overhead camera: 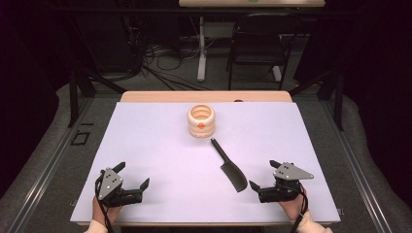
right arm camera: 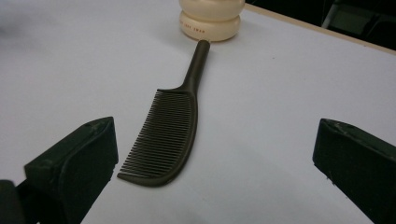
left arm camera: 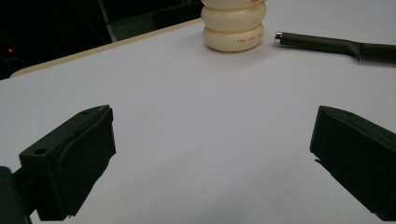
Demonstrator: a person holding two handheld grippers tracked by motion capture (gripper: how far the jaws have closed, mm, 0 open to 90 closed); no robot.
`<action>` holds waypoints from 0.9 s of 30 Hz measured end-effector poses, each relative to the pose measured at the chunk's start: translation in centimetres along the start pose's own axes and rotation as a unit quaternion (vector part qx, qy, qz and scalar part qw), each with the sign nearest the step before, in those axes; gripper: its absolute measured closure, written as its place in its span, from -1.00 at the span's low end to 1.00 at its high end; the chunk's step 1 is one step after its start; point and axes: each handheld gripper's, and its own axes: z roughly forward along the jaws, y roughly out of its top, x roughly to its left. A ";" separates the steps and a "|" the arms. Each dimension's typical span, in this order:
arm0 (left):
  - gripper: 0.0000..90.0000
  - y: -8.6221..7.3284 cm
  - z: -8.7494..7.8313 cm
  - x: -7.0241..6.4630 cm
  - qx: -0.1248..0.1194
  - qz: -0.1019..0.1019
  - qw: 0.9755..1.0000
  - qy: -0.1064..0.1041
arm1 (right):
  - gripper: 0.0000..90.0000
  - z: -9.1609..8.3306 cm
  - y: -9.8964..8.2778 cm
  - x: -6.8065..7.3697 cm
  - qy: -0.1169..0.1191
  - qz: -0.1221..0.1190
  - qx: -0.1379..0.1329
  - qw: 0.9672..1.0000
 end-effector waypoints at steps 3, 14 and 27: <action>-1.00 0.0 0.0 0.0 0.003 0.003 1.000 -0.003 | -1.00 0.5 0.1 -0.2 0.010 0.002 0.012 1.000; -1.00 0.0 0.3 0.0 0.009 0.002 1.000 -0.008 | -1.00 2.1 0.7 -0.8 0.031 -0.002 0.036 0.999; -1.00 -0.1 0.5 0.1 0.013 0.002 1.000 -0.011 | -1.00 3.8 1.5 -1.2 0.051 -0.010 0.051 0.997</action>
